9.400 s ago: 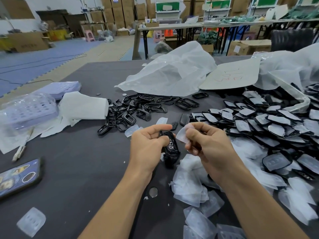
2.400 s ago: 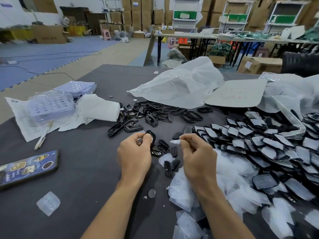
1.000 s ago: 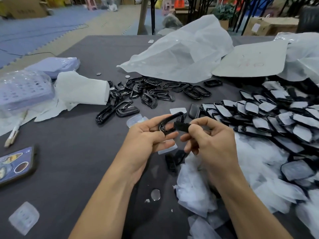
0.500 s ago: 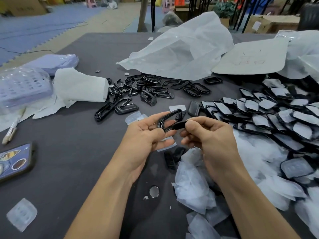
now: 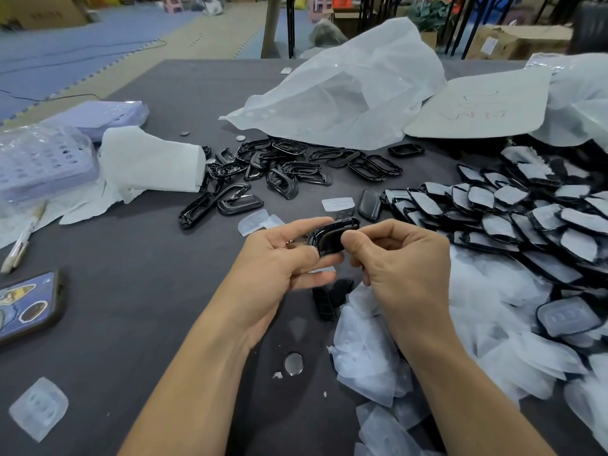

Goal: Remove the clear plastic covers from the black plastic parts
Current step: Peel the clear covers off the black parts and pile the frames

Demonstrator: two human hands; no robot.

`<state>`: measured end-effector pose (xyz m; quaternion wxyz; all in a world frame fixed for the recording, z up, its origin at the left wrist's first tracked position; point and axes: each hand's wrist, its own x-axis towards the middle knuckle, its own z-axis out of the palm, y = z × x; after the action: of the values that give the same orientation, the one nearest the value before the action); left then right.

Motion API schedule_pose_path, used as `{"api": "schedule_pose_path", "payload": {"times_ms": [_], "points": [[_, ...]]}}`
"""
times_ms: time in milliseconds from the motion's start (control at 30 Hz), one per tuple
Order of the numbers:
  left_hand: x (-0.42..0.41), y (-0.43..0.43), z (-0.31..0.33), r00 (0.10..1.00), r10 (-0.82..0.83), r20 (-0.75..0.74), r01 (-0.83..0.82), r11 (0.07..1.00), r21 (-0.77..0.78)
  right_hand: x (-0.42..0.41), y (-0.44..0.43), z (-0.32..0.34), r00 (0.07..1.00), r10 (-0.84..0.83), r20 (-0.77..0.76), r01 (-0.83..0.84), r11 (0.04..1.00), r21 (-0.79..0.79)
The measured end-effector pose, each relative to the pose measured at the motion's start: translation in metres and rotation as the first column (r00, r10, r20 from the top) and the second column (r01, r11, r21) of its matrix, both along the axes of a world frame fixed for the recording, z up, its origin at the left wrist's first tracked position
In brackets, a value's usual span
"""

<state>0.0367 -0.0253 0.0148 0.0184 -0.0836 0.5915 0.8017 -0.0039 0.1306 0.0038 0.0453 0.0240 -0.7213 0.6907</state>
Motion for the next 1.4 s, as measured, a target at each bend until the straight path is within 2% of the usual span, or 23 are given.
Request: {"api": "schedule_pose_path", "payload": {"times_ms": [167,333,467,567,633,700,800,933,1067,1267,1400], "points": [[0.001,0.003,0.002,1.000,0.008,-0.001,-0.008,1.000,0.012,0.002,-0.007,0.000,0.994,-0.095,-0.058,0.102,0.986,0.134],[-0.001,0.011,0.004,0.986,0.165,0.018,-0.164,0.985,-0.048,0.008,-0.011,0.000,0.979,-0.123,-0.160,0.158,0.961,0.227],[-0.002,0.015,0.007,0.967,0.251,0.043,-0.252,0.967,0.022,0.010,-0.013,0.000,0.968,-0.158,-0.195,0.206,0.942,0.264],[-0.001,0.018,0.008,0.964,0.256,0.070,-0.262,0.962,0.082,0.006,-0.009,0.003,0.996,0.012,-0.084,-0.004,0.995,0.096],[0.000,0.019,0.009,0.964,0.255,0.079,-0.262,0.960,0.094,0.003,-0.007,0.006,0.991,0.135,-0.024,-0.137,0.987,-0.090],[0.000,0.020,0.009,0.962,0.262,0.079,-0.268,0.960,0.085,0.001,-0.005,0.007,0.979,0.201,0.010,-0.195,0.958,-0.210],[0.001,0.021,0.009,0.963,0.266,0.038,-0.266,0.964,-0.005,-0.001,-0.005,0.007,0.976,0.216,0.030,-0.203,0.949,-0.241],[0.002,0.024,0.007,0.964,0.264,-0.038,-0.266,0.951,-0.157,-0.002,-0.006,0.003,0.991,0.130,0.035,-0.122,0.976,-0.179],[0.001,0.023,0.003,0.937,0.326,-0.128,-0.350,0.883,-0.312,-0.001,-0.005,0.002,0.993,0.117,-0.002,-0.116,0.985,-0.128],[-0.001,0.015,0.003,0.921,0.381,-0.085,-0.389,0.873,-0.296,0.000,-0.005,0.004,0.973,0.231,-0.001,-0.229,0.963,-0.141],[-0.001,0.019,0.000,0.902,0.397,-0.170,-0.428,0.768,-0.477,-0.002,-0.006,0.000,0.981,0.189,-0.038,-0.192,0.979,-0.071]]}}
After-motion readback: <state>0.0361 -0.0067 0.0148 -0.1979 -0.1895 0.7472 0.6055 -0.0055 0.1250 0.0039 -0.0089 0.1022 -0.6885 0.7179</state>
